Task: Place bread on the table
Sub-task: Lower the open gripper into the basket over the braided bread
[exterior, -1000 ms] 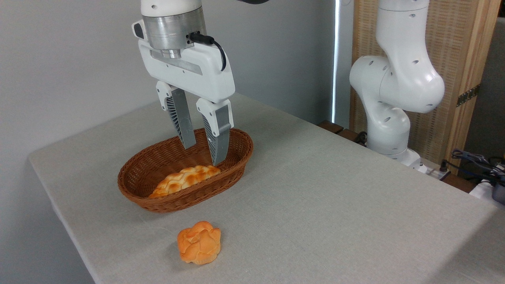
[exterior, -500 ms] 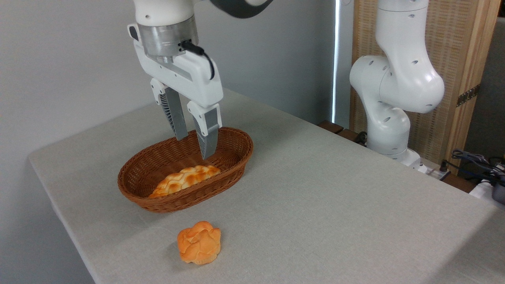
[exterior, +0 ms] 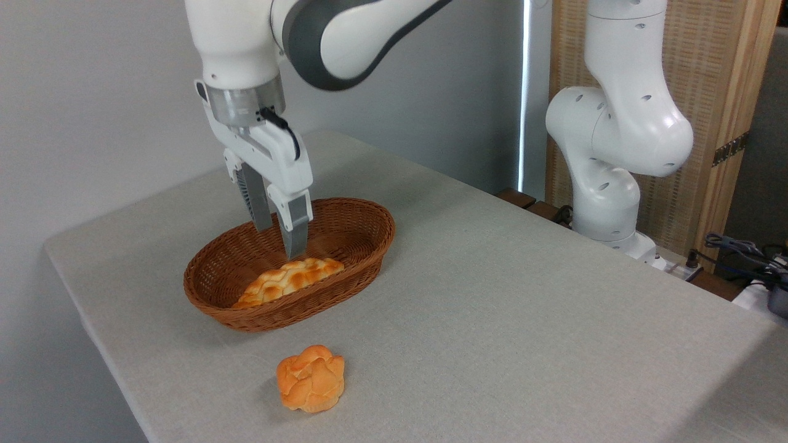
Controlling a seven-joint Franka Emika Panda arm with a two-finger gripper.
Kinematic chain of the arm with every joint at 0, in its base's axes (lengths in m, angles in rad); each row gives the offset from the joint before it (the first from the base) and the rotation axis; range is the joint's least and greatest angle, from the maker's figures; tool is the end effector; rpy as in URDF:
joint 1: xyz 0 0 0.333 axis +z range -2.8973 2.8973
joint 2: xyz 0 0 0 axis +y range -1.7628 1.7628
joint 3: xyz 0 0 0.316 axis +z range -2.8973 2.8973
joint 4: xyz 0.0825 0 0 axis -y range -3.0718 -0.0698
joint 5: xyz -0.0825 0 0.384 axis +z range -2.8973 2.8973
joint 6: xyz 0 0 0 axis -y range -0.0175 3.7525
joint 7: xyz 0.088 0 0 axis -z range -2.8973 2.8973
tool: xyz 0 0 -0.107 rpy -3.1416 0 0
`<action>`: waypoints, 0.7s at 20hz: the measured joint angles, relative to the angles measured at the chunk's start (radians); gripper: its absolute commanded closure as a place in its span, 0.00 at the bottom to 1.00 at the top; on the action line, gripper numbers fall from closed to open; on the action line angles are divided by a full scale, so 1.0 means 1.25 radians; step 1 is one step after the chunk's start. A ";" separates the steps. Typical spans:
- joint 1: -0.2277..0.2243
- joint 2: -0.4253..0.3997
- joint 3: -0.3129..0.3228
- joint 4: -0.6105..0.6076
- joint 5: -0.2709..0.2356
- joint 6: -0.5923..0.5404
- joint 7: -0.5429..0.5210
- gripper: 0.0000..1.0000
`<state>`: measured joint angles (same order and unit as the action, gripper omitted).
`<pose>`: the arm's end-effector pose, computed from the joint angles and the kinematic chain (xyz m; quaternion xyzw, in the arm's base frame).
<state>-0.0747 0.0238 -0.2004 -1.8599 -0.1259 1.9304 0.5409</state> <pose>0.5500 -0.1634 0.5053 0.9240 -0.3767 0.0315 0.0581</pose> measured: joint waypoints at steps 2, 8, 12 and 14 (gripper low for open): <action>0.000 0.003 -0.009 -0.026 0.000 0.039 0.000 0.00; 0.000 0.006 -0.026 -0.066 0.000 0.095 0.000 0.00; -0.001 0.012 -0.039 -0.099 0.000 0.134 0.003 0.00; -0.001 0.015 -0.045 -0.109 0.007 0.146 0.003 0.00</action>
<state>-0.0755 0.0423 -0.2561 -1.9967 -0.1178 2.1124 0.5452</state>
